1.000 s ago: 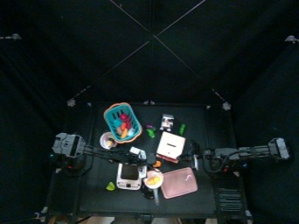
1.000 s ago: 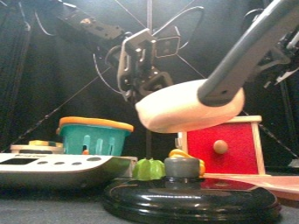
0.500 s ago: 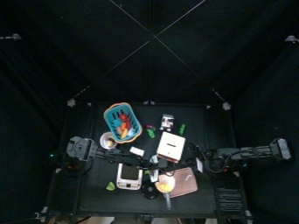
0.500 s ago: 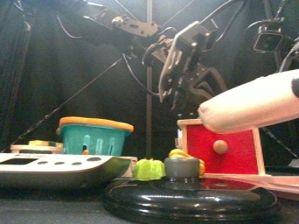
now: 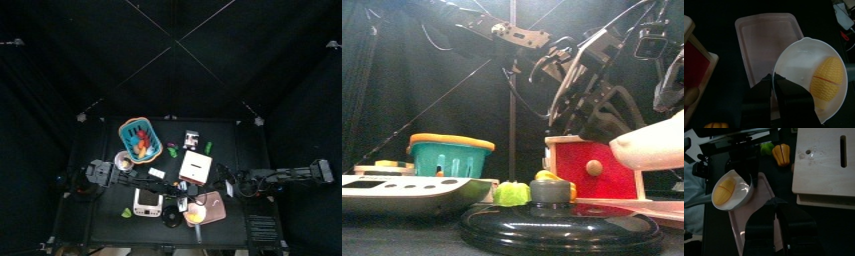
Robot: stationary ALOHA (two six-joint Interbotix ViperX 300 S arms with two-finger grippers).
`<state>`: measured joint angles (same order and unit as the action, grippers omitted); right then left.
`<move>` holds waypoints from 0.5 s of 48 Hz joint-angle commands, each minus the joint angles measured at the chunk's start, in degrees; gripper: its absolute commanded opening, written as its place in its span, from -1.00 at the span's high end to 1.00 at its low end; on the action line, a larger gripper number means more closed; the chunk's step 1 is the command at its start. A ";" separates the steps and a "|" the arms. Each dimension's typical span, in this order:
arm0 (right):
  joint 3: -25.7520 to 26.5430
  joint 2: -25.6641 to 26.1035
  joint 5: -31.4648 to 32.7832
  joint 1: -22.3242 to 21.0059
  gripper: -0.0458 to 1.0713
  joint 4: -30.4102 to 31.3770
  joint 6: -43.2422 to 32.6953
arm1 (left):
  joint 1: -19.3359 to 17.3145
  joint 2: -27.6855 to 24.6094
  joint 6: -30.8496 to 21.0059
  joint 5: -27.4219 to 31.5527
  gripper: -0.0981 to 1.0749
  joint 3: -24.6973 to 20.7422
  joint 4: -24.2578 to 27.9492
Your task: Place pan on plate
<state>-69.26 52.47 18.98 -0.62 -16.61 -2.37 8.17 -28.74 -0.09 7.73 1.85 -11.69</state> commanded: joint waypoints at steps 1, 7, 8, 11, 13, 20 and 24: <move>0.70 -0.70 -0.18 -0.18 0.90 -0.18 0.09 | -0.35 0.53 -0.09 0.18 0.11 -2.90 -0.09; 0.62 -0.88 -0.35 -0.18 0.90 -0.18 0.09 | -0.79 0.26 -0.09 0.18 0.10 -3.08 -0.18; 0.62 -0.97 -0.44 -0.18 0.90 -0.18 0.09 | -0.88 0.18 -0.09 0.18 0.10 -3.08 -0.18; 0.62 -1.05 -0.70 -0.18 0.90 -0.18 0.09 | -1.05 0.00 -0.09 0.26 0.09 -3.08 -0.09; 0.62 -1.14 -0.79 -0.18 0.90 -0.18 0.09 | -1.14 -0.18 0.00 0.26 0.08 -2.99 -0.09; 0.70 -1.32 -0.97 -0.18 0.90 -0.26 0.09 | -1.23 -0.53 0.00 0.26 0.03 -2.99 0.00; 0.70 -1.41 -1.05 -0.18 0.90 -0.18 0.09 | -1.23 -0.79 0.00 0.26 0.00 -3.08 0.09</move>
<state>-69.26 51.50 18.54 -0.62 -16.70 -2.37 7.12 -30.50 -0.09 8.17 0.97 -11.69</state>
